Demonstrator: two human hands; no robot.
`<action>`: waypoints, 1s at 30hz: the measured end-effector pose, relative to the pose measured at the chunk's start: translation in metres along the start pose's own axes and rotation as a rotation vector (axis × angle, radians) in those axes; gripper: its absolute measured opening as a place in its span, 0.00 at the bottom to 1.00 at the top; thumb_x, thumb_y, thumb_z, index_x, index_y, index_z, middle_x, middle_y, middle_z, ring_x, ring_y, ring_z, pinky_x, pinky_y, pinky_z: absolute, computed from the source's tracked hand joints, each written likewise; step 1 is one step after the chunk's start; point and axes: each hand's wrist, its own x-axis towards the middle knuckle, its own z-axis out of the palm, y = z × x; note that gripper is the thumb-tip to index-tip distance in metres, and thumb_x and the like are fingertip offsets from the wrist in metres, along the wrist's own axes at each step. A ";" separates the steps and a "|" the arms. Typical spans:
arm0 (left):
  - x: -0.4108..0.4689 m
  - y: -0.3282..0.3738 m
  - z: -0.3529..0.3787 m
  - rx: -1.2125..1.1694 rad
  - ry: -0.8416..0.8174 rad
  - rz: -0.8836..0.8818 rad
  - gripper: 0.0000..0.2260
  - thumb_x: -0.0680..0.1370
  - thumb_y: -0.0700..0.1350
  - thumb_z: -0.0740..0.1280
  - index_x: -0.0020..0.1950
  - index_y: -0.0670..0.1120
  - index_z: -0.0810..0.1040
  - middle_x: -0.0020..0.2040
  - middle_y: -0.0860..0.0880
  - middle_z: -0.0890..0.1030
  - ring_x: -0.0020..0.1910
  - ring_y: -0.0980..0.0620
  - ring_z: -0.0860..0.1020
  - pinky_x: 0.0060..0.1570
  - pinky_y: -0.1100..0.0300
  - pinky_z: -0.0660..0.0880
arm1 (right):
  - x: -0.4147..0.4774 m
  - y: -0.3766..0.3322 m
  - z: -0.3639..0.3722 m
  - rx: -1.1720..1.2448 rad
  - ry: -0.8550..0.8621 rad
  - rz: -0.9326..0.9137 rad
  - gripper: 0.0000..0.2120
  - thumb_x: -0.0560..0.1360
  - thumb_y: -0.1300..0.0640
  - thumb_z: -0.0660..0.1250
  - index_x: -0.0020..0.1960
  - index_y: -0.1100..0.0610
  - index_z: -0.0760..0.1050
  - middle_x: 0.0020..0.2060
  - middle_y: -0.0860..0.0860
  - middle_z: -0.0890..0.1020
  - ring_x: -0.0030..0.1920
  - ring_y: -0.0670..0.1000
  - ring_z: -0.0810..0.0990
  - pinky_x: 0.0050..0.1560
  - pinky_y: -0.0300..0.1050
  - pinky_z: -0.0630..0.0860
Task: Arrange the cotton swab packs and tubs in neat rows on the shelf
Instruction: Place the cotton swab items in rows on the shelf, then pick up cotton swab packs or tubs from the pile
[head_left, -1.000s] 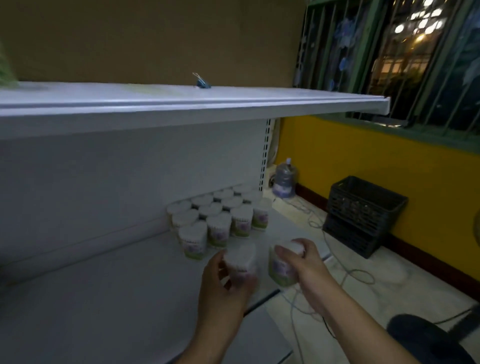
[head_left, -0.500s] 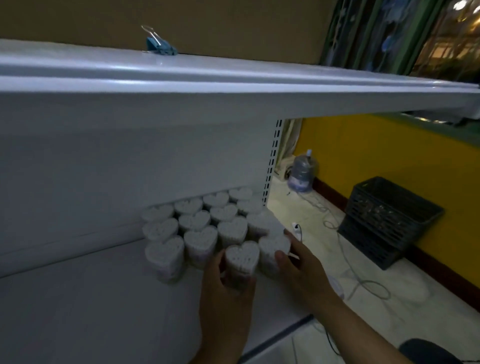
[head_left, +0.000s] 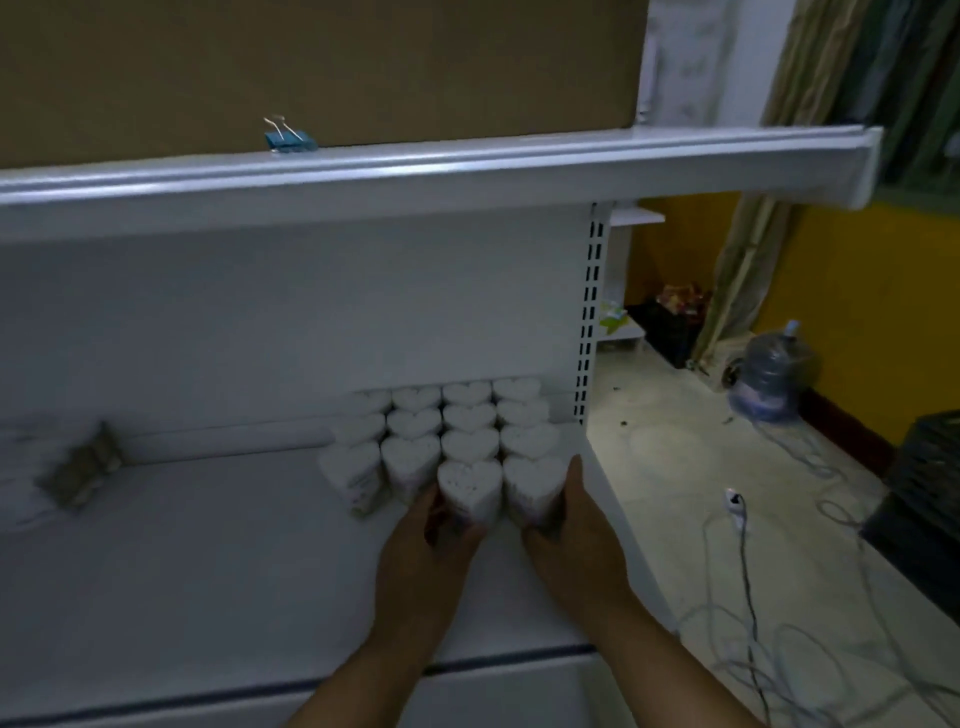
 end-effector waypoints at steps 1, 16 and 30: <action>0.000 0.001 0.000 0.020 0.001 -0.007 0.18 0.74 0.51 0.71 0.55 0.71 0.69 0.49 0.74 0.74 0.46 0.80 0.72 0.40 0.82 0.68 | 0.000 -0.001 -0.001 -0.012 -0.003 0.005 0.43 0.74 0.60 0.65 0.77 0.52 0.39 0.67 0.47 0.70 0.64 0.47 0.71 0.55 0.34 0.64; -0.025 0.019 -0.119 0.714 -0.143 0.151 0.19 0.79 0.54 0.61 0.70 0.53 0.69 0.57 0.54 0.77 0.55 0.54 0.76 0.56 0.64 0.70 | -0.064 -0.052 -0.009 -0.065 0.307 0.022 0.08 0.75 0.59 0.67 0.54 0.52 0.73 0.40 0.51 0.76 0.37 0.51 0.73 0.38 0.46 0.67; -0.147 -0.044 -0.593 1.339 -0.123 -0.368 0.34 0.78 0.66 0.50 0.78 0.51 0.43 0.79 0.48 0.43 0.77 0.49 0.40 0.74 0.45 0.43 | -0.159 -0.349 0.351 -0.869 -0.629 -0.847 0.31 0.77 0.49 0.59 0.76 0.51 0.51 0.76 0.55 0.51 0.75 0.57 0.54 0.73 0.49 0.57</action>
